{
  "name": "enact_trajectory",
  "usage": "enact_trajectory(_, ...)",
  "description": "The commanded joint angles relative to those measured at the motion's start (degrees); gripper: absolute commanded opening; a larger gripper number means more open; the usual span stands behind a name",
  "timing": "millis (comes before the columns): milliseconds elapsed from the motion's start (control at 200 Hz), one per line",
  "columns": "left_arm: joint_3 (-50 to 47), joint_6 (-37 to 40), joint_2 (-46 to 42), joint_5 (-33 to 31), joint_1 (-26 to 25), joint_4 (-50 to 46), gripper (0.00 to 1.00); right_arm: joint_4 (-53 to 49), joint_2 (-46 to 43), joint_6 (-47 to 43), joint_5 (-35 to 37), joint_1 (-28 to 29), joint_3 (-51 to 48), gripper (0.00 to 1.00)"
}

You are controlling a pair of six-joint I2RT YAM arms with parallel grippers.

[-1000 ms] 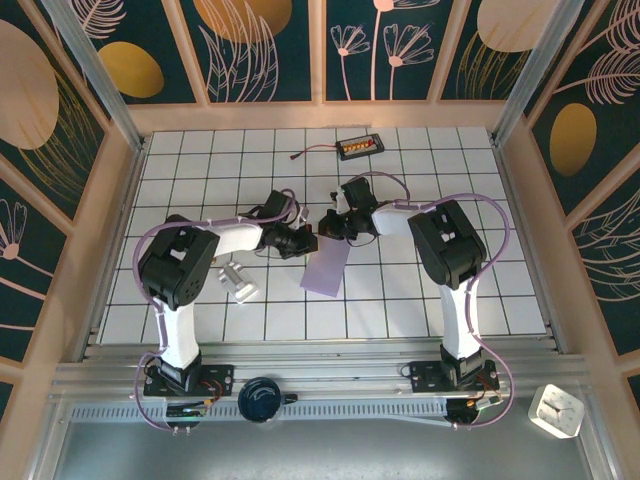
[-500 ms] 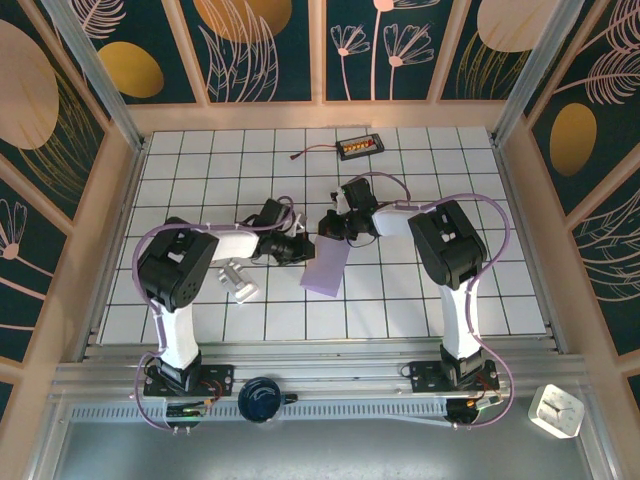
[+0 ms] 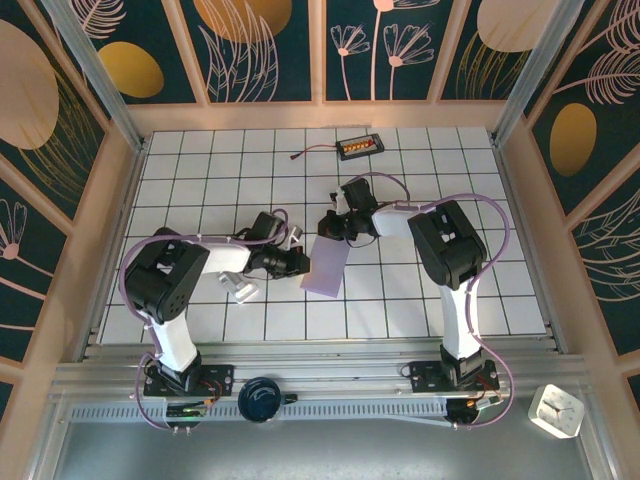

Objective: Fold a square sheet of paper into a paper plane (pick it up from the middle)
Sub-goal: First fold in half a square sheet of paper at the center of the table.

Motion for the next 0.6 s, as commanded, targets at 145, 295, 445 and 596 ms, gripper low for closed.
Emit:
enact_trajectory(145, -7.74, -0.58, -1.04, 4.20, -2.02, -9.74, 0.00, -4.94, 2.58, -0.94, 5.55, -0.29, -2.78, 0.00)
enact_trajectory(295, -9.46, -0.63, -1.96, 4.39, -2.71, -10.01, 0.00, -4.81, 2.65, -0.78, 5.63, -0.29, -2.78, 0.00)
enact_trajectory(445, -11.67, -1.37, -2.92, 4.48, -3.34, -9.68, 0.00, -4.90, 2.63, -0.87, 5.81, -0.29, -2.69, 0.00)
enact_trajectory(596, -13.99, -2.31, -4.33, 4.67, -3.32, -8.95, 0.00, -4.86, 2.67, -0.96, 5.90, -0.26, -2.87, 0.00)
